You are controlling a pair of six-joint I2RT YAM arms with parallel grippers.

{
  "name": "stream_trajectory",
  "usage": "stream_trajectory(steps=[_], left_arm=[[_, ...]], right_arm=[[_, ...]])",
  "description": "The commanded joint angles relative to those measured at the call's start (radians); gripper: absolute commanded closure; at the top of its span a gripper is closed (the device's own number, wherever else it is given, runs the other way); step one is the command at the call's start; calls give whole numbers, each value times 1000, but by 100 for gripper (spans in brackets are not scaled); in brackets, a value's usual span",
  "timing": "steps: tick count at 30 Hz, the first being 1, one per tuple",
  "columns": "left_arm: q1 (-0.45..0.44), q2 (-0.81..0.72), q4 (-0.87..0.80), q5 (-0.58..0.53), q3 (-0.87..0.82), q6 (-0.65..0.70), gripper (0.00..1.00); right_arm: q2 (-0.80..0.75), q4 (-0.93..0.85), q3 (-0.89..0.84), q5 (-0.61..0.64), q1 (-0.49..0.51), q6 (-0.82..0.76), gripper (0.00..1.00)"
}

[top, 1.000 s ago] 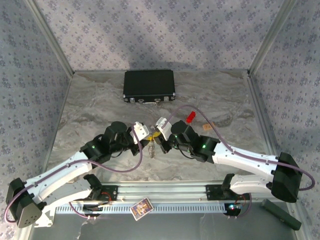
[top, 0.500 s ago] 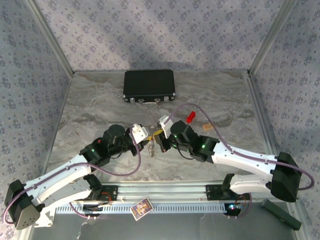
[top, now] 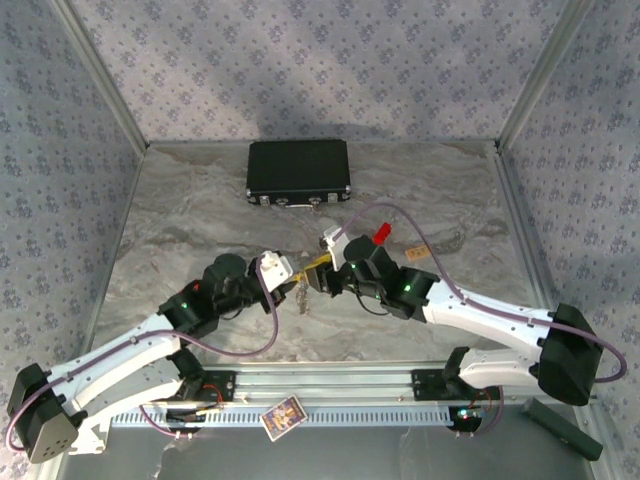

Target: Put the keys on the keyring

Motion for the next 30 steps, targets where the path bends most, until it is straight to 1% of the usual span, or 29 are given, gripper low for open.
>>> stream_trajectory(steps=[1,2,5,7,9,11,14,17,20,26,30], left_arm=[[-8,-20,85,22,-15,-24,100],[-9,-21,94,24,-20,-29,100],[-8,-22,126,28,-34,-41,100],[-9,-23,139,28,-41,-45,100],[-8,-26,143,29,-43,-43,100],[-8,-29,141,33,-45,-38,100],[-8,-37,143,30,-50,-36,100],[-8,-41,142,28,-52,-37,100],[-9,-41,146,27,-56,-42,100],[-9,-40,159,23,-65,-50,100],[-9,-42,164,24,-66,-57,100]], right_arm=[[-61,-30,-15,-79,-48,-57,50],[-77,-44,-16,-103,-66,-94,45],[-112,-58,-30,-213,-118,-234,40],[-123,-43,-45,-264,-137,-318,39],[-120,-18,-55,-312,-151,-361,43],[-100,-30,-34,-348,-158,-357,48],[-45,-75,20,-410,-162,-306,57],[14,-124,71,-472,-173,-236,63],[36,-113,74,-510,-177,-182,64],[45,-88,67,-518,-181,-130,63],[67,-89,76,-512,-179,-124,68]])
